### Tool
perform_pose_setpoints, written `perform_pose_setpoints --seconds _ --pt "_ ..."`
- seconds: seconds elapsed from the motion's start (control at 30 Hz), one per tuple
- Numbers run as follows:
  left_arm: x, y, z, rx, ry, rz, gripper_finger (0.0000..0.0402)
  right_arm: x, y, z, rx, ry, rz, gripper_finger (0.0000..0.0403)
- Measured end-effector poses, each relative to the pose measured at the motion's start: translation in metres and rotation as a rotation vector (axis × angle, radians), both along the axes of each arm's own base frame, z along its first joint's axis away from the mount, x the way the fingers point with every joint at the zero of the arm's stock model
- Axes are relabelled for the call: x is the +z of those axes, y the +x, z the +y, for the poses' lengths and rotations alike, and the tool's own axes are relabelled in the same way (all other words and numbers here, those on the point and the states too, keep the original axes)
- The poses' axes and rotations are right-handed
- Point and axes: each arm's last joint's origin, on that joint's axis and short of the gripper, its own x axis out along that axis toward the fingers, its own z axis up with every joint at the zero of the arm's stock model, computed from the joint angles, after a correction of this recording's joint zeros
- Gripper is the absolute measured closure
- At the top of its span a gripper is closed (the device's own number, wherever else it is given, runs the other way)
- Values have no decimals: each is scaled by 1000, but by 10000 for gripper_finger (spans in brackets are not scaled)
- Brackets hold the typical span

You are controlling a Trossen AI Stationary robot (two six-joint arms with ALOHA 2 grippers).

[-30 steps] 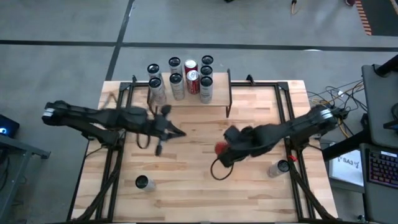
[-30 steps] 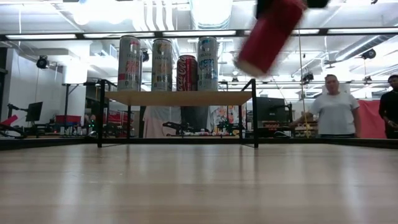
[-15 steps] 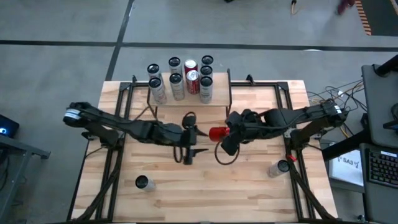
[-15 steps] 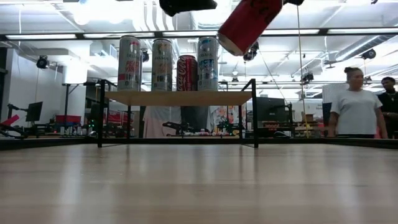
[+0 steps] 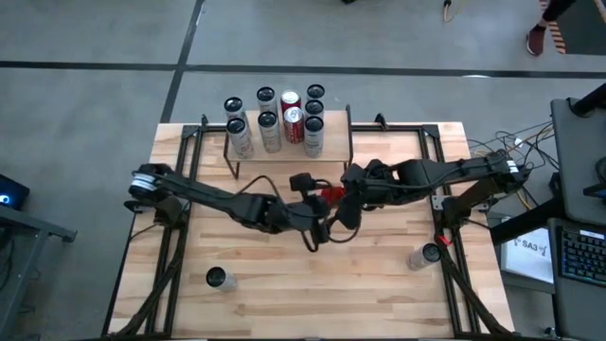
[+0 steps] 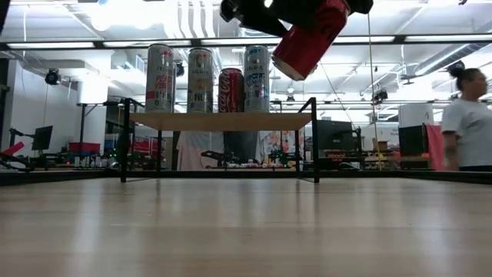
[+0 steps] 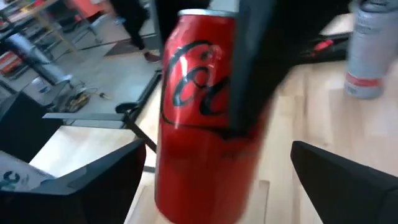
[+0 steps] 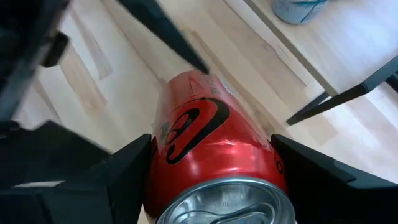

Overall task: Place canned beverage on shelf
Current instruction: Put the red soda can aligned with the other red soda cans on the shelf

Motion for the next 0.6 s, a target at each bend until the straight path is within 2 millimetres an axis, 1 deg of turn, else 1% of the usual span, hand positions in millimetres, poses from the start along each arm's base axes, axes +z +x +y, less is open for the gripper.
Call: perform_pose_setpoints --seconds 0.2,0.33,0.47,0.53,0.6 --pt "-6 14 -1 42 0 -7 29 1 0 0 6 4 -10 118" --pt "-12 17 0 69 -4 -4 33 2 1 1 18 17 -17 118" --pt "-12 17 0 80 -19 -16 38 3 1 1 22 16 -26 118" --pt "-12 17 0 90 -14 -25 47 3 1 1 30 11 -27 118" --pt "-12 17 0 98 -11 -28 69 3 2 1 41 6 -34 118"
